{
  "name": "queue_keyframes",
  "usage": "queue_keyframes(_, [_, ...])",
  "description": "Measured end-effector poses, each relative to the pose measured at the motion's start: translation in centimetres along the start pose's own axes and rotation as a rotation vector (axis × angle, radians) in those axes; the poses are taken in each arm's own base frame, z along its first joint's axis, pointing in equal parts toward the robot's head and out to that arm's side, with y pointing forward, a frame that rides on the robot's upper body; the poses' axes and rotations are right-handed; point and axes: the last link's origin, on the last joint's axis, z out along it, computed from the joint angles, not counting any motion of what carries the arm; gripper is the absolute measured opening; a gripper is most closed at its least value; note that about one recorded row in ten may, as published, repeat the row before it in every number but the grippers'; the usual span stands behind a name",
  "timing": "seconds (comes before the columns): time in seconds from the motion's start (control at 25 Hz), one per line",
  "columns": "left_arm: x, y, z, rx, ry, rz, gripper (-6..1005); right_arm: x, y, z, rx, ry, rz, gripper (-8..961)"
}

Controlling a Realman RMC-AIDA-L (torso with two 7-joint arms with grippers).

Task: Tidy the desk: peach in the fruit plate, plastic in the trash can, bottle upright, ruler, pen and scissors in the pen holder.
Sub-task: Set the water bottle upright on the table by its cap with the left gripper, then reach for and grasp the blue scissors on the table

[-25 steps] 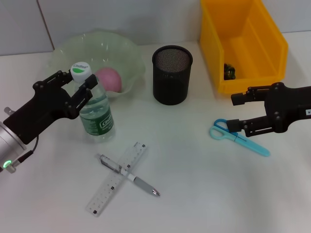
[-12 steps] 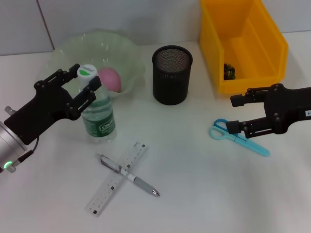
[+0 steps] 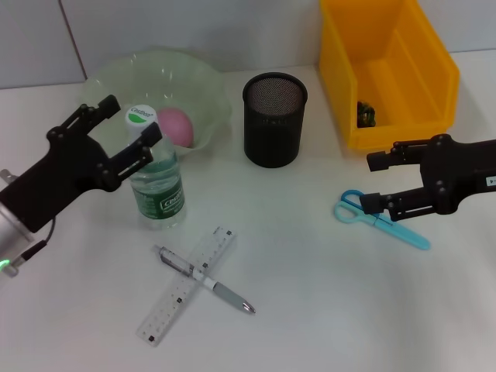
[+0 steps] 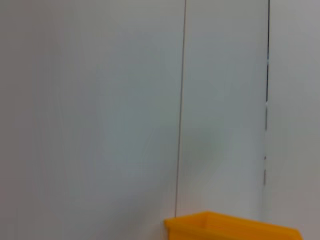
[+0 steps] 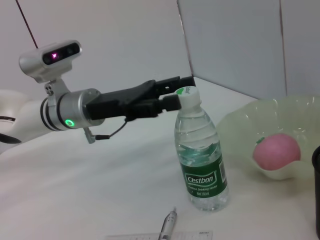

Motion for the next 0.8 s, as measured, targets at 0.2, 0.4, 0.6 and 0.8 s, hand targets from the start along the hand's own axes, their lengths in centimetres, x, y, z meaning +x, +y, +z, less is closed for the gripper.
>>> queue_keyframes(0.2, [1.0, 0.0, -1.5, -0.055, 0.01, -0.101, 810, -0.1, 0.0, 0.0, 0.002, 0.001, 0.0, 816])
queue_keyframes(0.4, [2.5, 0.5, -3.5, -0.168, -0.056, -0.23, 808, -0.1, -0.1, 0.0, 0.003, 0.0, 0.001, 816])
queue_keyframes(0.6, [4.8, 1.6, -3.9, -0.341, -0.177, -0.297, 807, -0.1, -0.1, 0.0, 0.002, -0.001, 0.002, 816])
queue_keyframes(0.8, [5.2, 2.0, -3.0, -0.429, -0.331, -0.296, 806, -0.1, 0.0, 0.0, -0.002, 0.004, -0.001, 816])
